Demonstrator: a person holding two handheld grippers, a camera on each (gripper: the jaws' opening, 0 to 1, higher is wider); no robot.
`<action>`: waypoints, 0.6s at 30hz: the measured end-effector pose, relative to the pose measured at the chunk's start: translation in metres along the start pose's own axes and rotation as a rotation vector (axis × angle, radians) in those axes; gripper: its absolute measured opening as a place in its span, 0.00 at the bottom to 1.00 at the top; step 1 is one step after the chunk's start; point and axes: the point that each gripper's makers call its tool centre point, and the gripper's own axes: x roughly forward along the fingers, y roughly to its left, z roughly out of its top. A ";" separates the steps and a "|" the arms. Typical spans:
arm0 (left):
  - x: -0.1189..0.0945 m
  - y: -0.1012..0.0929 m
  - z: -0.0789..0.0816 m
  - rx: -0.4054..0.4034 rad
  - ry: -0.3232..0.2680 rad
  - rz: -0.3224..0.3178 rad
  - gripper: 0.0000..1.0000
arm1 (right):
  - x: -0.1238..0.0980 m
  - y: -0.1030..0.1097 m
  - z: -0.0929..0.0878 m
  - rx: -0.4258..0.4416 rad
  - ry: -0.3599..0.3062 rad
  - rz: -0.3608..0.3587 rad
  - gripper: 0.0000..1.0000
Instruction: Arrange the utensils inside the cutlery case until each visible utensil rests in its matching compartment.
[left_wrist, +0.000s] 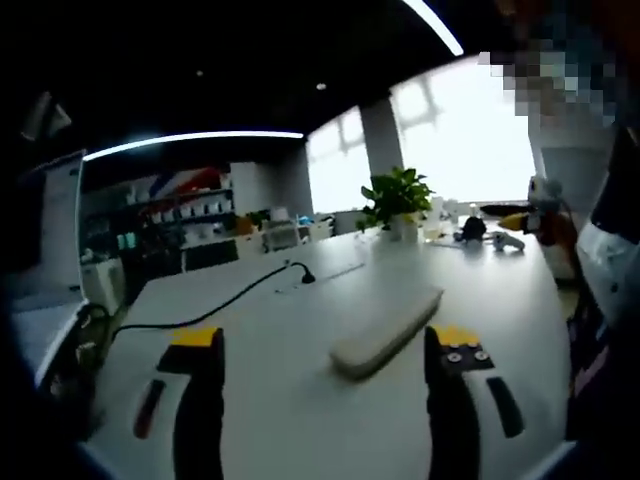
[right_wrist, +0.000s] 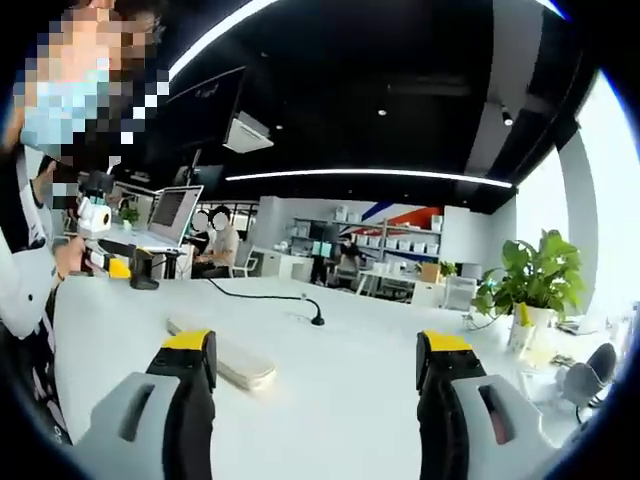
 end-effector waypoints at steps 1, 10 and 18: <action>0.000 0.001 -0.001 -0.010 0.003 0.006 0.94 | -0.002 0.000 -0.003 -0.010 0.020 0.003 0.85; -0.007 -0.003 0.006 -0.059 -0.060 0.018 1.00 | -0.019 0.000 -0.001 0.003 0.024 -0.017 0.82; -0.026 0.003 0.014 -0.004 -0.076 0.063 1.00 | -0.027 0.002 -0.008 0.008 0.062 -0.049 0.92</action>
